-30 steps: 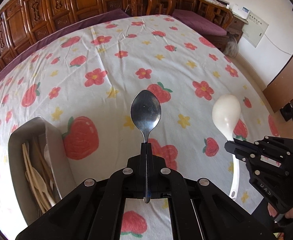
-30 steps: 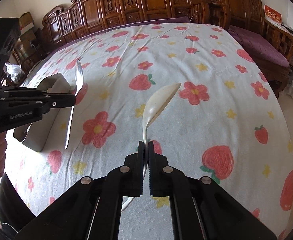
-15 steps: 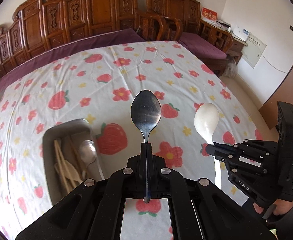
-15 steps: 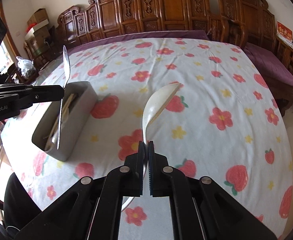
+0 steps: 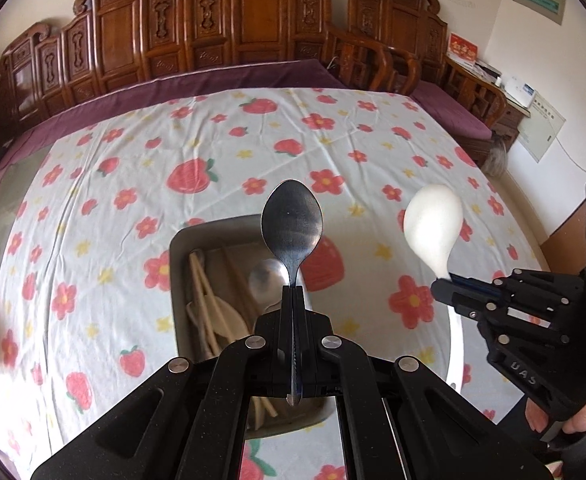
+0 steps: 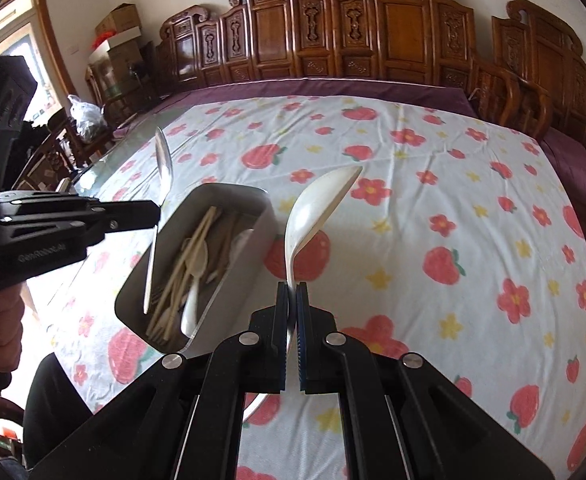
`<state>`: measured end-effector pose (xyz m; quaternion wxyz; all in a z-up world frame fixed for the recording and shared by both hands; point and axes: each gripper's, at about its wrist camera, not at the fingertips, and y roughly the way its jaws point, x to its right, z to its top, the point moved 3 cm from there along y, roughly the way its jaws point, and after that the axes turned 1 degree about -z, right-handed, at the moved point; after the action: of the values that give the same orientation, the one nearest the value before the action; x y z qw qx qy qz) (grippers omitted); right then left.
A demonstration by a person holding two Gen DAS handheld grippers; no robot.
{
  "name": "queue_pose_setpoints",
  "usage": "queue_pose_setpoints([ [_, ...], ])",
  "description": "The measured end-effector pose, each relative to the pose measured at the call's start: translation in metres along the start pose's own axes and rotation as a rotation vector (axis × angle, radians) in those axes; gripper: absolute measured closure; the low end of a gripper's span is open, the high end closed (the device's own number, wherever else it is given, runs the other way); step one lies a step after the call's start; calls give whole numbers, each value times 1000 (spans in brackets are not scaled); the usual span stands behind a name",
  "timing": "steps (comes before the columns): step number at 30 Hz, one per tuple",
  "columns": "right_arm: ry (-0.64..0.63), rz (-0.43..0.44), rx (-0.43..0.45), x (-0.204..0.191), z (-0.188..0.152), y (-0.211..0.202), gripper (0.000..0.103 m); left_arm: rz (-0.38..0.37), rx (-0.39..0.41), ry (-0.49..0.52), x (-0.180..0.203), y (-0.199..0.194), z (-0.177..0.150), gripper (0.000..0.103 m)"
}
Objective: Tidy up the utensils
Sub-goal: 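Carry the steel spoon and white ladle over the tray with both tools, then lower the spoon and ladle into the tray and open both tools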
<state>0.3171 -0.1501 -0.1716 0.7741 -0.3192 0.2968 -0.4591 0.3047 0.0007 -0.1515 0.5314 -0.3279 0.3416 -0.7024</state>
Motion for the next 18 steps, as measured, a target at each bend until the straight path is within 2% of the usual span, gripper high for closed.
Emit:
queue_pose_setpoints([
  [8,-36,20,-11,-27,11,11,98,15,-46,-41,-25,21,-17,103],
  [18,-72,40,-27,-53,22,30,98,10,-51,-100,-51,25,-29,103],
])
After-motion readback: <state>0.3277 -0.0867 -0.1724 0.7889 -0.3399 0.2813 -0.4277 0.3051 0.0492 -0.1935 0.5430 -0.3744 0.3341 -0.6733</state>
